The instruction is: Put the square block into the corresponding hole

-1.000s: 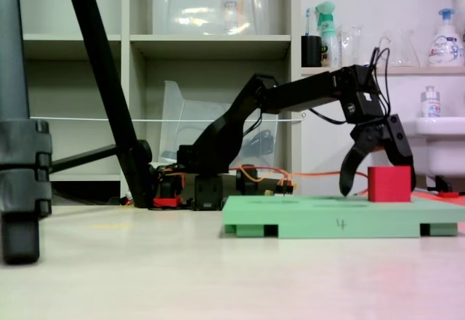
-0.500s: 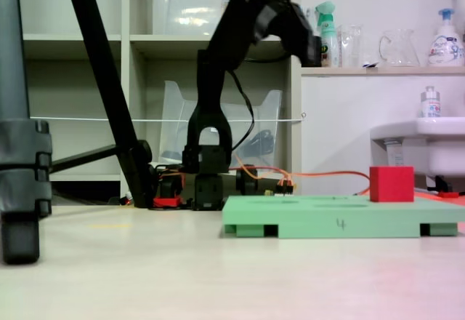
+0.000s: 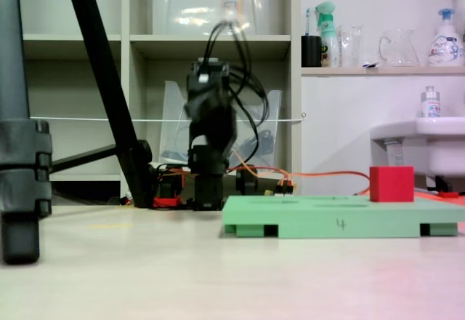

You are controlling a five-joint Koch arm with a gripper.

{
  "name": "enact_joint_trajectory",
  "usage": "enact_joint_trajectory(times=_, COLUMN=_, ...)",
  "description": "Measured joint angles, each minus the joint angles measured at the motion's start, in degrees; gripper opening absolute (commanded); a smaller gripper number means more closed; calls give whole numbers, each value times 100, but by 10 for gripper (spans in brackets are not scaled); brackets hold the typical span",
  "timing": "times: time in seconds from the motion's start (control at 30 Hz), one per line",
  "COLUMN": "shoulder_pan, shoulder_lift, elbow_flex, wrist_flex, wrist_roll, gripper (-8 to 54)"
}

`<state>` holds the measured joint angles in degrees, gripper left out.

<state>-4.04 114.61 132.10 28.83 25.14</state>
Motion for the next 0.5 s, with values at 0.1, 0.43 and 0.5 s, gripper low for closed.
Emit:
enact_joint_trajectory(times=0.1, shoulder_pan=299, shoulder_lift=18, elbow_flex=1204, wrist_flex=-1617, wrist_roll=-791, gripper=369)
enact_joint_trajectory(times=0.43, shoulder_pan=826, shoulder_lift=554, elbow_flex=3841, wrist_flex=-3612, wrist_roll=-1881, gripper=367)
enact_joint_trajectory(times=0.5, shoulder_pan=861, shoulder_lift=923, elbow_flex=4245, wrist_flex=-3691, wrist_roll=-1960, gripper=367)
